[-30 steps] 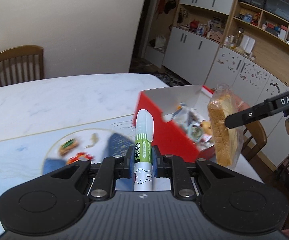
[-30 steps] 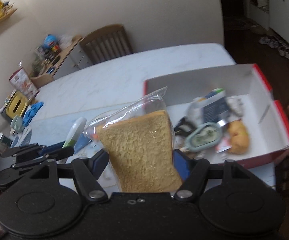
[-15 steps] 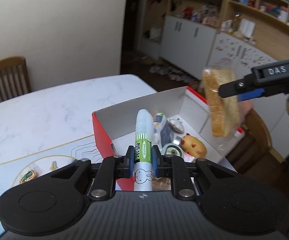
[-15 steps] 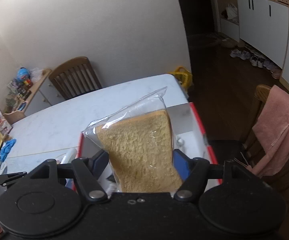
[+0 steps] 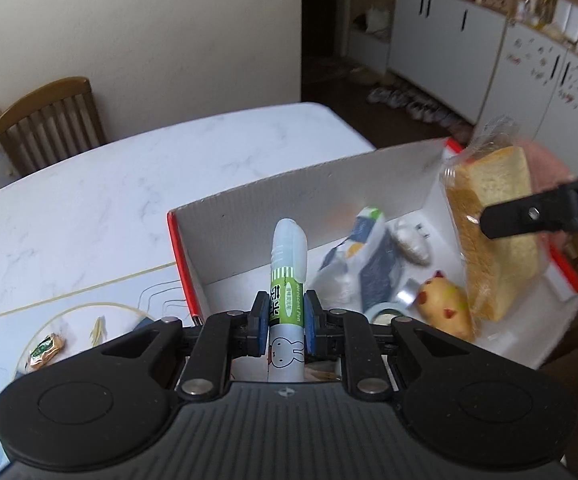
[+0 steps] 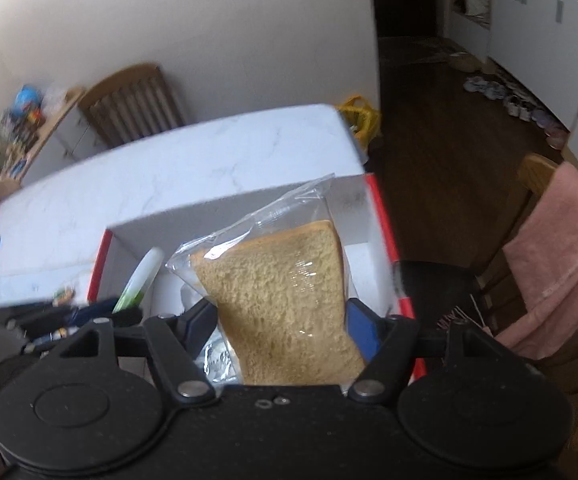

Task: Organize objects
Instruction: 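Carry the sponge cake and marker with both tools over the red box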

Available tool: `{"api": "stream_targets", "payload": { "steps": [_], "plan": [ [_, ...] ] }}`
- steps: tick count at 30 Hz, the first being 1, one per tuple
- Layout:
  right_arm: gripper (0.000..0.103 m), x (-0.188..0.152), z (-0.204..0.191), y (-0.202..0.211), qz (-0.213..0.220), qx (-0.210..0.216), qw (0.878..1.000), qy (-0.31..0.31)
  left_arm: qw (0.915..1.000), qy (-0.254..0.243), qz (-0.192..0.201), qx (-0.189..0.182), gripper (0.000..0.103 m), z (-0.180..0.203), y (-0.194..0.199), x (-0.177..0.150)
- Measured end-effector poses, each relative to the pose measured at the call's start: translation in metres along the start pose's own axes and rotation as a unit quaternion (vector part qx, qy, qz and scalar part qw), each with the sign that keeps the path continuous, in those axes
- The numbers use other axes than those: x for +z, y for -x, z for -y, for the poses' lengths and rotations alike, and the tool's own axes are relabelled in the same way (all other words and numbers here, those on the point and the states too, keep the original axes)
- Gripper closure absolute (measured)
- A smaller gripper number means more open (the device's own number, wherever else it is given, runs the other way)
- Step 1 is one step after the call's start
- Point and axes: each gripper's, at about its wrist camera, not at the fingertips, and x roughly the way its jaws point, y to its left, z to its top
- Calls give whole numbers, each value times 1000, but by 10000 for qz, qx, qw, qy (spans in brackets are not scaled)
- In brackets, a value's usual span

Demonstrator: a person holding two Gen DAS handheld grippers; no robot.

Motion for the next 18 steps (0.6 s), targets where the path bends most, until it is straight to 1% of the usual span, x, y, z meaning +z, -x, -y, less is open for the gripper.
{"api": "stream_targets", "payload": {
  "steps": [3,7,12,15,18],
  "plan": [
    [34,-2,-7,-11,-294,45,9992,252,9997,-106,-168,133,87,3,-14,1],
    [34,-4,-16,-28,-604,-42,9972,448,9987,-103,-410,272,87,6,-27,0],
    [34,-1,-19,-42,-772,-87,9951,613,9959,-68,-862,253,87,7,-39,-1],
    [34,-2,-21,-51,-846,-139,9938,704,9946,-126,-979,309,87,9,-42,0],
    [34,-4,-27,-58,-866,-319,9912,953,9936,-152,-1082,299,87,9,-45,2]
  ]
}}
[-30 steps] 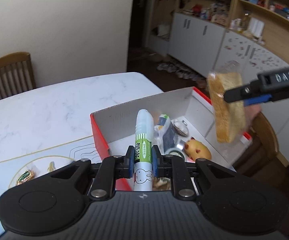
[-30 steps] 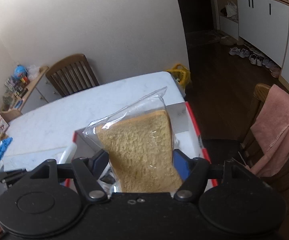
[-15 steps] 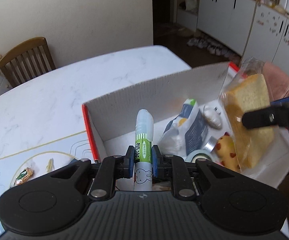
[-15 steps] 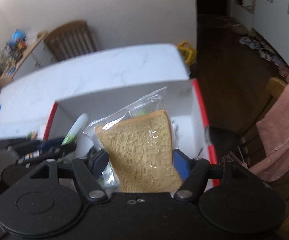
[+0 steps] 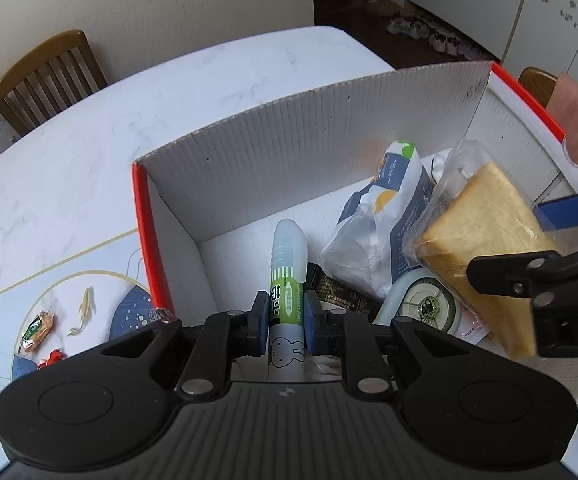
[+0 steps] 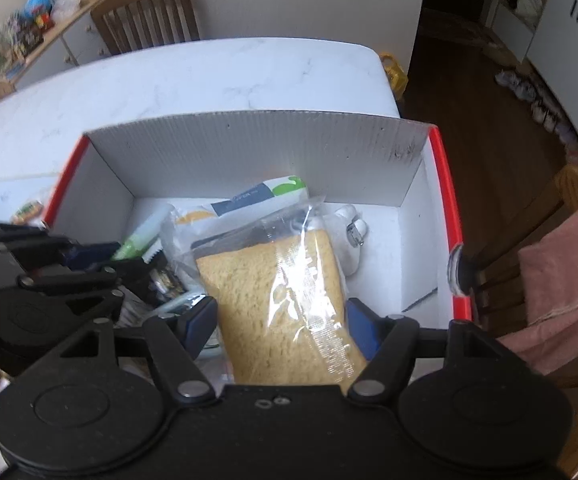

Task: Organize objects
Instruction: 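Carry the sponge cake and marker with both tools over the red box, then open both tools to drop the sponge cake and marker into the box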

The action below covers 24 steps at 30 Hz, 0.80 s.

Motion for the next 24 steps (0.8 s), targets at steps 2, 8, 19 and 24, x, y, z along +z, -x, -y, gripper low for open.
{"api": "stream_targets", "payload": {
  "steps": [2,8,19,24],
  "plan": [
    [34,0,-2,-3,-25,-31,10000,62,9999,70,-36,-64,87,-2,0,1],
    [33,-3,-5,-9,-15,-136,9997,204,9997,-109,-201,-119,87,-2,-2,9],
    [32,-7,-1,0,138,-14,9997,222,9994,-215,-158,-221,86,-4,3,8],
    [32,-12,1,13,296,64,9993,219,9992,-187,-37,-342,86,-6,10,5]
  ]
}}
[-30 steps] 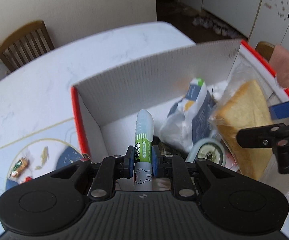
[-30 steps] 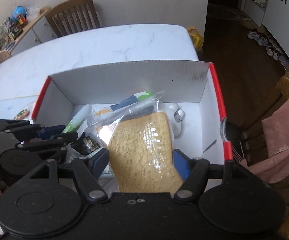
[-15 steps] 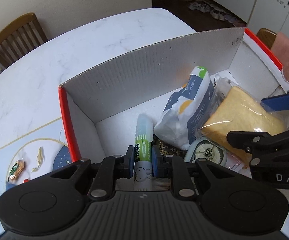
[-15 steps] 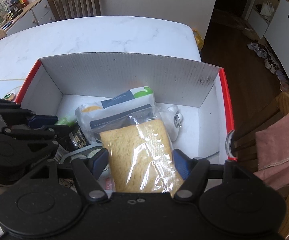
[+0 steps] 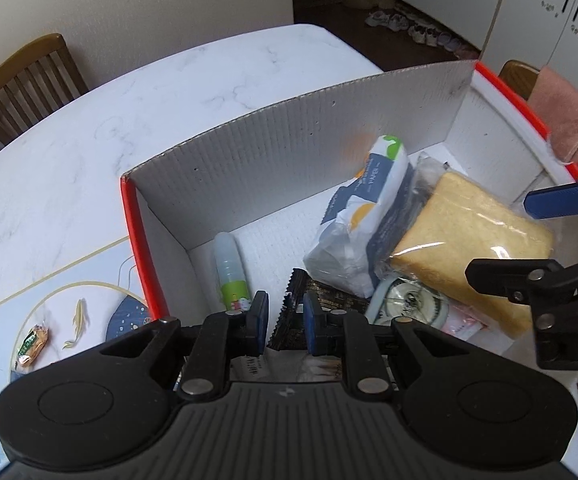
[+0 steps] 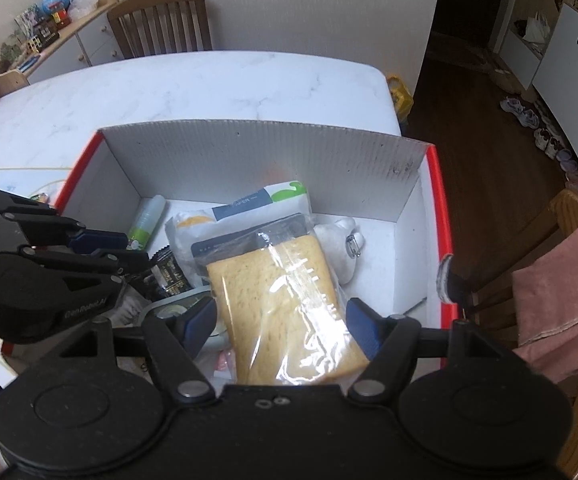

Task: Organize objects
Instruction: 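Open both tools to drop the sponge cake and marker into the box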

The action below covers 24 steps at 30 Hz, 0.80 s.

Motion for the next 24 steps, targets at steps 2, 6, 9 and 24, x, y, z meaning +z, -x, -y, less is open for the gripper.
{"api": "stream_targets", "payload": {
  "steps": [2,6,9,24],
  "plan": [
    [32,-2,1,7,65,69,9999,-48,10000,15,43,-72,86,-2,5,-3],
    [32,-7,1,21,198,171,9996,-107,9995,25,248,-206,86,-3,15,-6],
    [31,-10,-3,31,299,224,9992,-132,9985,31,444,-311,86,-5,27,-10],
    [28,-29,-50,79,791,359,9961,-184,9892,-15,1231,-793,86,-37,94,-48]
  ]
}}
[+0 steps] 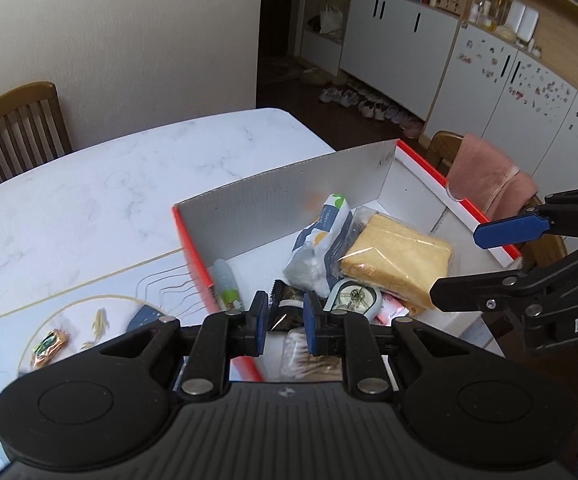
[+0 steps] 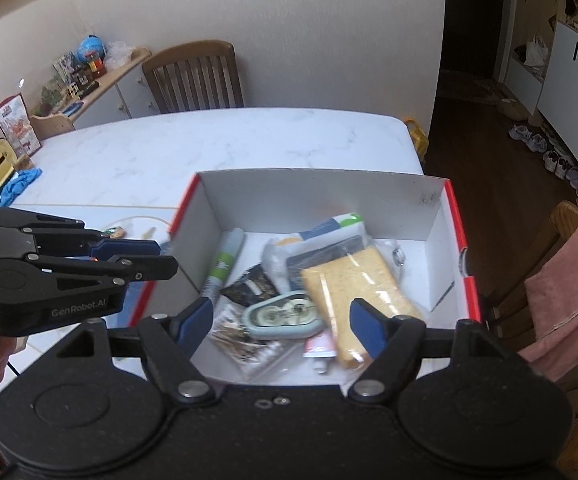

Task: Organize objects
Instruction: 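Open both tools to drop the sponge cake and marker into the box, then withdraw both tools from the box toward the snack packet and keychain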

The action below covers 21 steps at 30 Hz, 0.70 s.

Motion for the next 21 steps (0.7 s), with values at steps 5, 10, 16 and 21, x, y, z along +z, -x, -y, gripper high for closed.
{"api": "stream_targets", "payload": {
  "steps": [5,10,16,21],
  "plan": [
    [27,-5,-29,6,132,69,9999,-34,9999,-21,126,-70,86,-20,20,-15],
    [22,-7,-63,3,285,145,9995,-75,9997,-43,236,-56,51,-48,37,-32],
    [16,-8,-111,-11,330,252,9991,74,9994,-138,324,35,37,-93,54,-51],
    [10,-7,-150,-24,343,320,9987,222,9992,-56,366,115,29,-138,61,-61]
  ]
}}
